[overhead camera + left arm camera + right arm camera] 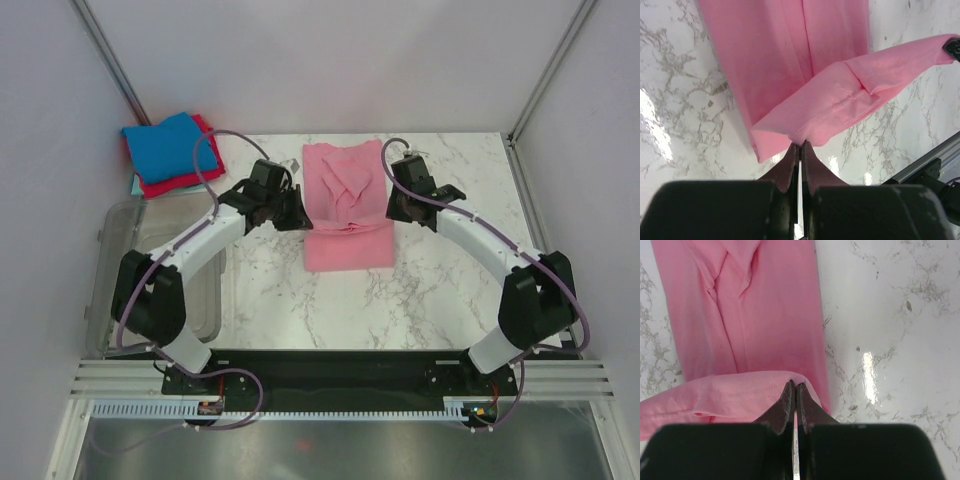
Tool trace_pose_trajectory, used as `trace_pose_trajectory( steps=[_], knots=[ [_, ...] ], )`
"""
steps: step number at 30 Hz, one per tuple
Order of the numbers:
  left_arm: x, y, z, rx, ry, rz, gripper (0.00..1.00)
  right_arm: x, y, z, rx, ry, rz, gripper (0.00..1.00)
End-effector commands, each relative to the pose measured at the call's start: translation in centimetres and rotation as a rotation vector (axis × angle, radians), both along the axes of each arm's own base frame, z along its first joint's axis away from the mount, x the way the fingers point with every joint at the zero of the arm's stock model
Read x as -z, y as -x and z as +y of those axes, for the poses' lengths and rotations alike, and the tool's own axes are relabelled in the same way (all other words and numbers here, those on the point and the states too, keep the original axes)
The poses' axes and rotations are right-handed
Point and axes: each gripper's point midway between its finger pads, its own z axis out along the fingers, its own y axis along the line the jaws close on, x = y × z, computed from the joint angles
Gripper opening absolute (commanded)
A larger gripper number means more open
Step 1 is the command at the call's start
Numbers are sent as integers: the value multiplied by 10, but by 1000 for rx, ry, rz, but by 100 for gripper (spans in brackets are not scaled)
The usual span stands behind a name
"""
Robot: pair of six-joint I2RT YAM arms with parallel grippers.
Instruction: Fold and stack the t-shirts
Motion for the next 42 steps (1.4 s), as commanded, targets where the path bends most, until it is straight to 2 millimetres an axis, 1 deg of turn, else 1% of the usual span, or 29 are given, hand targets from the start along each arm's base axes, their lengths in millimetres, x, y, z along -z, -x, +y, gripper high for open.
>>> trace_pose_trajectory(
  steps=[1, 2, 3, 4, 14, 16, 17, 19, 21, 22, 23, 24, 25, 26, 27, 28, 29, 31, 32, 33, 34, 35, 36, 37, 38, 39, 40, 41, 42],
  knots=[
    [-21, -32, -7, 78, 44, -76, 2, -9, -27, 10, -59, -24, -37, 0],
    [-10, -39, -7, 79, 46, -46, 2, -6, -31, 9, -56, -26, -32, 0],
    [-14, -46, -8, 81, 53, -56, 2, -7, -36, 9, -59, -27, -34, 0],
    [-5, -51, -8, 83, 47, -38, 2, 2, -41, 10, -64, -28, -18, 0],
    [17, -102, -1, 51, 52, 2, 2, 28, -86, 11, -64, -43, 26, 0],
    [34, -108, -3, 51, 51, 42, 2, 42, -93, 8, -56, -38, 51, 0],
    [32, -114, -4, 46, 55, 35, 2, 46, -96, 8, -53, -40, 57, 0],
    [45, -121, -2, 37, 44, 63, 2, 57, -107, 8, -49, -42, 73, 0],
    [44, -136, 4, 15, 37, 63, 3, 62, -122, 6, -45, -54, 77, 0],
    [57, -141, 5, 10, 33, 92, 5, 66, -124, 7, -51, -56, 94, 0],
    [47, -154, 8, 1, 45, 72, 10, 67, -130, 2, -44, -58, 99, 0],
    [50, -154, 11, -2, 41, 103, 31, 69, -139, 5, -64, -70, 108, 14],
    [63, -158, 12, -6, 38, 136, 43, 68, -145, 0, -58, -67, 109, 26],
    [47, -171, 12, -7, 58, 106, 52, 67, -149, -3, -50, -67, 114, 40],
    [45, -175, 13, -9, 59, 110, 77, 56, -163, -5, -46, -71, 87, 59],
    [41, -174, 17, -18, 47, 128, 91, 51, -166, -14, -32, -73, 94, 65],
    [21, -184, 15, -14, 63, 82, 99, 42, -170, -14, -39, -93, 87, 70],
    [0, -186, 17, -24, 62, 53, 100, 11, -181, -21, -40, -114, 45, 74],
    [-26, -187, 17, -25, 75, 5, 100, -1, -184, -29, -27, -116, 26, 75],
    [-37, -185, 17, -27, 80, -13, 100, -21, -181, -33, -23, -120, -3, 75],
    [-46, -182, 17, -26, 83, -28, 100, -29, -177, -37, -23, -125, -12, 76],
    [-44, -174, 18, -22, 77, -16, 100, -34, -160, -39, -30, -125, -6, 76],
    [-61, -164, 19, -15, 81, -41, 100, -35, -154, -38, -41, -134, -16, 76],
    [-63, -155, 17, -7, 74, -47, 100, -32, -142, -37, -48, -147, -9, 76],
    [-42, -141, 18, 2, 55, -8, 100, -14, -111, -33, -74, -180, 47, 76],
    [-60, -128, 17, 14, 69, -51, 100, -11, -104, -30, -85, -204, 28, 76],
    [-27, -101, 13, 47, 74, 32, 100, -2, -90, -26, -100, -231, 45, 76],
    [-34, -97, 8, 60, 116, -14, 100, 20, -58, -21, -124, -279, 109, 76],
    [-45, -83, 7, 69, 140, -44, 100, 24, -51, -17, -141, -307, 97, 76]
  ],
)
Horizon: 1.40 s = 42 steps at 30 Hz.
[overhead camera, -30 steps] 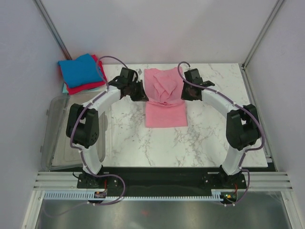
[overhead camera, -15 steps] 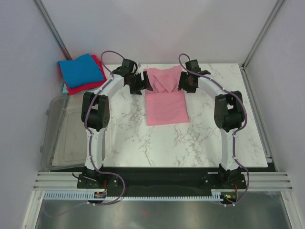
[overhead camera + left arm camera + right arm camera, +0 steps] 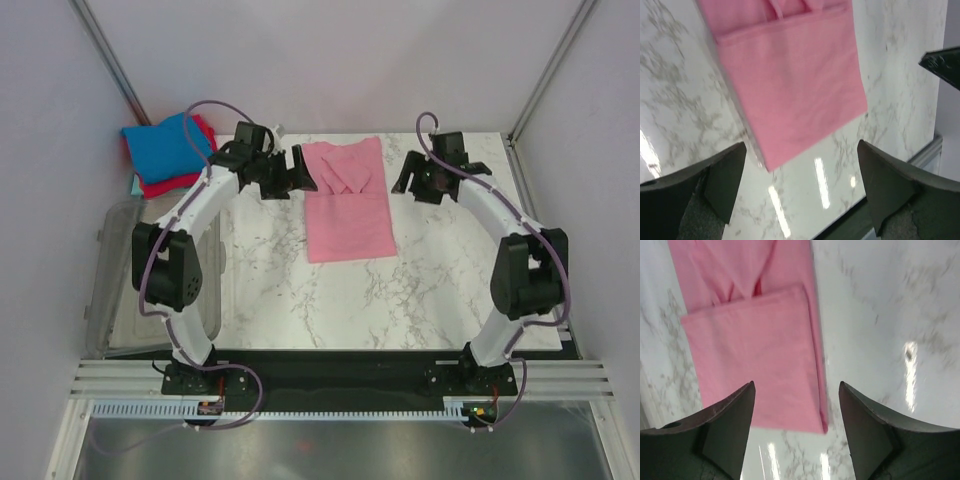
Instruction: Fold and stack the t-shirts
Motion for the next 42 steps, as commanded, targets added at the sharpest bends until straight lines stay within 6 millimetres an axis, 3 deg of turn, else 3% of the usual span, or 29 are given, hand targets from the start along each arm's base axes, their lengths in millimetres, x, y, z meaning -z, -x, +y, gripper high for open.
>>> trace_pose_trajectory(
  steps=[1, 2, 3, 4, 5, 8, 10, 14, 17, 20, 24, 26, 33, 42],
  knots=[
    [11, 58, -15, 92, 58, 0, 100, 33, 53, 29, -104, -141, 63, 75],
    [16, 66, -15, 94, 64, 1, 100, 50, 79, 30, -115, -171, 107, 74],
    [19, 72, -17, 95, 69, -10, 100, 54, 83, 32, -116, -185, 93, 74],
    [31, 92, -16, 102, 69, 12, 100, 60, 90, 32, -119, -194, 100, 73],
    [36, 100, -17, 104, 79, 22, 100, 73, 105, 31, -119, -201, 129, 72],
    [50, 122, -13, 94, 94, 24, 100, 94, 122, 35, -125, -236, 164, 68],
    [61, 130, -9, 81, 94, 32, 98, 100, 121, 39, -138, -257, 153, 65],
    [63, 141, -8, 84, 97, 26, 97, 116, 120, 40, -135, -263, 168, 59],
    [71, 146, -7, 63, 95, 37, 97, 123, 120, 42, -129, -282, 177, 52],
    [84, 148, -9, 46, 103, 63, 80, 129, 123, 43, -127, -286, 192, 38],
    [115, 149, -10, 19, 71, 133, 68, 135, 129, 42, -132, -289, 205, 20],
    [121, 145, -12, 8, 67, 135, 65, 135, 132, 44, -150, -295, 209, 13],
    [146, 138, -14, -43, 35, 169, 66, 136, 134, 45, -170, -293, 206, 7],
    [165, 129, -12, -89, -11, 211, 52, 146, 138, 45, -178, -289, 232, 2]
  ],
)
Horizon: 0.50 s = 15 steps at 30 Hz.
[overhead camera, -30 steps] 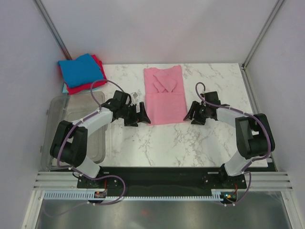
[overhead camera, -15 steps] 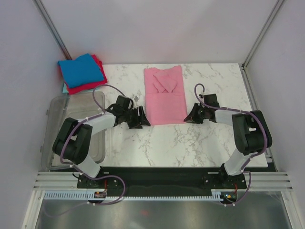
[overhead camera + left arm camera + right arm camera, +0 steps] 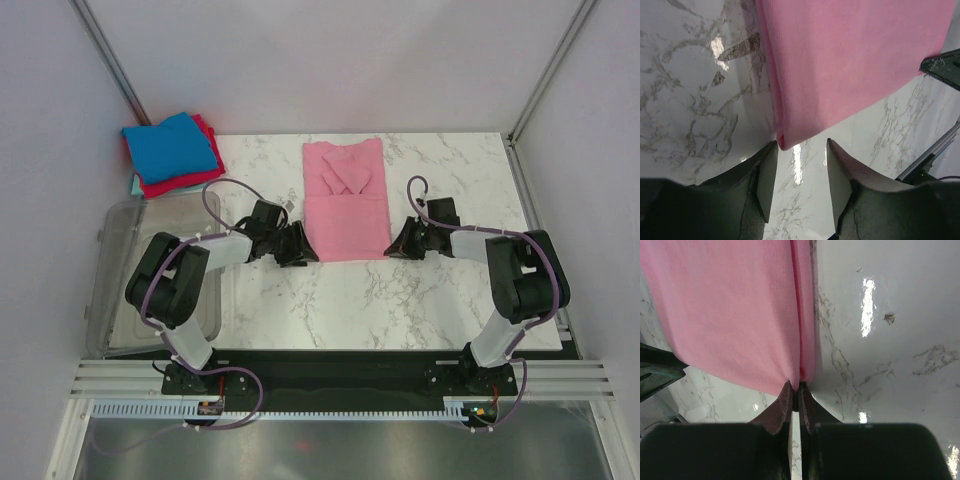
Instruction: Fold and stack the t-shirts
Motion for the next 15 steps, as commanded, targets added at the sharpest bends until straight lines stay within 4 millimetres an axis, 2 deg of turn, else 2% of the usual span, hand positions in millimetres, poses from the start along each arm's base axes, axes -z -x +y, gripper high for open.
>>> trace_pose_trajectory(
  steps=[1, 6, 10, 12, 13, 15],
  knots=[
    [17, -11, 7, -66, -73, 15, 52, 14, 8, -1, -29, 18, 23, 2],
    [21, -20, 7, -89, -87, 19, 50, 15, 10, 0, -28, 14, 32, 0],
    [19, -21, 5, -85, -79, 7, 24, 13, 12, 0, -32, 9, 27, 0],
    [15, -20, 3, -72, -69, -10, 17, 11, 14, 0, -30, 7, 26, 0],
    [13, -19, 2, -67, -65, -17, 10, 11, 16, -1, -29, 6, 27, 0],
    [10, -12, 0, -51, -66, -29, 5, 6, 19, -1, -23, -3, 19, 0]
  ],
)
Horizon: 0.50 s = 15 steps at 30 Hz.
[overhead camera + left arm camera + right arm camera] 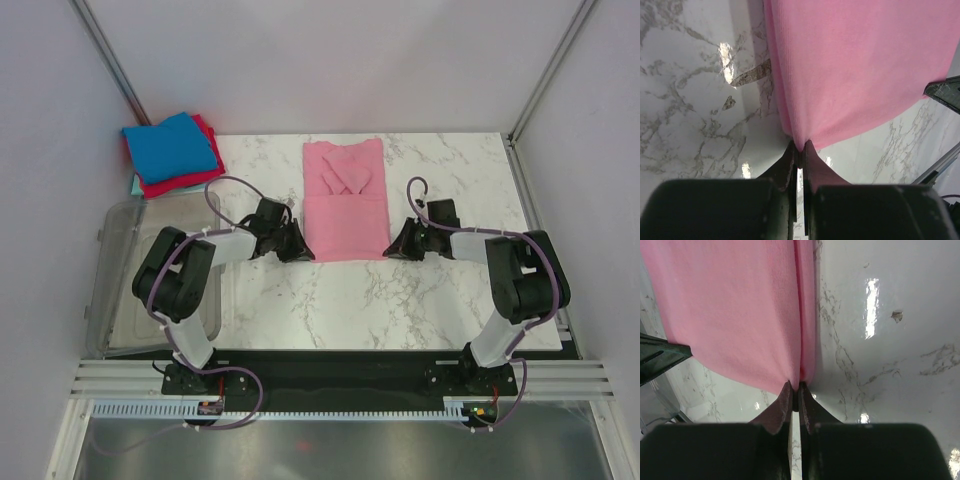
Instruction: Fold and stack the t-shirts
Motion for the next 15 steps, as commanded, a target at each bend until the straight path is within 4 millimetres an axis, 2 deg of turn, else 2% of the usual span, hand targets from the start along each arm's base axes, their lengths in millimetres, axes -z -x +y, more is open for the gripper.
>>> trace_pose_trajectory(
  steps=[1, 3, 4, 7, 8, 9, 10, 11, 12, 13, 14, 15],
  knots=[
    [-7, 7, 1, 9, -29, -47, 2, 3, 20, -3, -10, 14, 22, 0],
    [-12, 23, -3, 35, -10, -39, 2, -10, 25, -4, 0, 3, -5, 0],
    [-26, 28, -6, 46, 10, -67, 2, -13, 29, -5, 5, 5, -3, 0],
    [-38, 59, -13, 96, -5, -66, 2, -29, 45, -12, 39, 22, -3, 0],
    [-50, 66, -13, 98, -1, -99, 2, -35, 48, -14, 50, 22, -8, 0],
    [-58, 77, -18, 116, 11, -105, 2, -47, 55, -16, 65, 13, -36, 0],
    [-62, 87, -16, 118, 10, -91, 2, -51, 63, -16, 85, 4, -17, 0],
    [-76, 99, -18, 132, 38, -118, 2, -57, 68, -17, 100, -7, -21, 0],
    [-82, 106, -19, 128, 57, -112, 2, -71, 74, -17, 111, -26, -62, 0],
    [-85, 114, -19, 134, 59, -102, 2, -77, 83, -18, 135, -43, -44, 0],
    [-100, 124, -21, 149, 82, -127, 2, -83, 89, -17, 141, -54, -53, 0],
    [-106, 130, -22, 151, 95, -120, 2, -99, 95, -18, 149, -76, -105, 0]
  ],
)
